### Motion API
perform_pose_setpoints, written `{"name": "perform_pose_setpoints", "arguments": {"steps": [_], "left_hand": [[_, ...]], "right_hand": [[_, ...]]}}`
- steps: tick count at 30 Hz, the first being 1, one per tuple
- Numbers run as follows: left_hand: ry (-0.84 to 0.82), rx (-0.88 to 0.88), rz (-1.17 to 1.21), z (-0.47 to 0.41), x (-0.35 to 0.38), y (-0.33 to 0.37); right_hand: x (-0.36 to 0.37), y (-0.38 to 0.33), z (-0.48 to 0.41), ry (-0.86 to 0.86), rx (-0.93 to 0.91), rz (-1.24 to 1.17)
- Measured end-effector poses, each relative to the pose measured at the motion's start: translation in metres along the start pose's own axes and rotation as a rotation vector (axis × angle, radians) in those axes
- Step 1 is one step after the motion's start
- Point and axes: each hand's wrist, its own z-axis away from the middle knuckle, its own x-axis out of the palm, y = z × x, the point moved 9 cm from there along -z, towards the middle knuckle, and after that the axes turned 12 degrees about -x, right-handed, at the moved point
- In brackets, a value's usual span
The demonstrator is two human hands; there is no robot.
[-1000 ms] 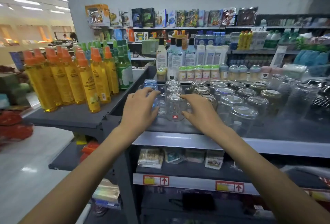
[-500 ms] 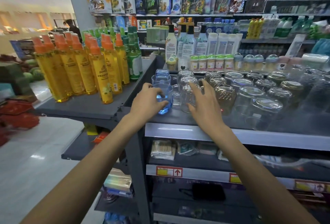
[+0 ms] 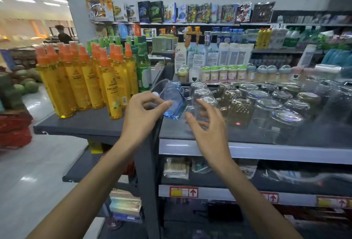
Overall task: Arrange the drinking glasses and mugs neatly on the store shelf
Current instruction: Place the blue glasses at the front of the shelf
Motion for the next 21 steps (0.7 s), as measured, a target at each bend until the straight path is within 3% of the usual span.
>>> {"name": "perform_pose_setpoints", "arguments": {"steps": [2, 4, 8, 11, 18, 21], "left_hand": [[-0.056, -0.099, 0.207, 0.013, -0.005, 0.007], [-0.143, -0.161, 0.350, 0.025, -0.002, 0.013], [-0.240, -0.104, 0.337, 0.038, 0.000, 0.024], [-0.239, -0.048, 0.243, 0.036, -0.001, 0.025], [-0.314, -0.116, 0.100, -0.003, 0.017, 0.013], [-0.236, -0.102, -0.266, -0.054, 0.034, -0.009]], "right_hand": [[0.027, 0.001, 0.013, -0.048, 0.307, -0.412], [0.050, -0.009, 0.020, -0.078, 0.487, -0.796], [0.058, -0.040, 0.018, -0.035, 0.489, -1.160], [0.050, -0.038, 0.018, 0.047, 0.441, -1.189], [0.002, 0.009, 0.028, 0.264, 0.445, -0.909], [-0.016, 0.032, 0.032, 0.332, 0.454, -0.870]]}}
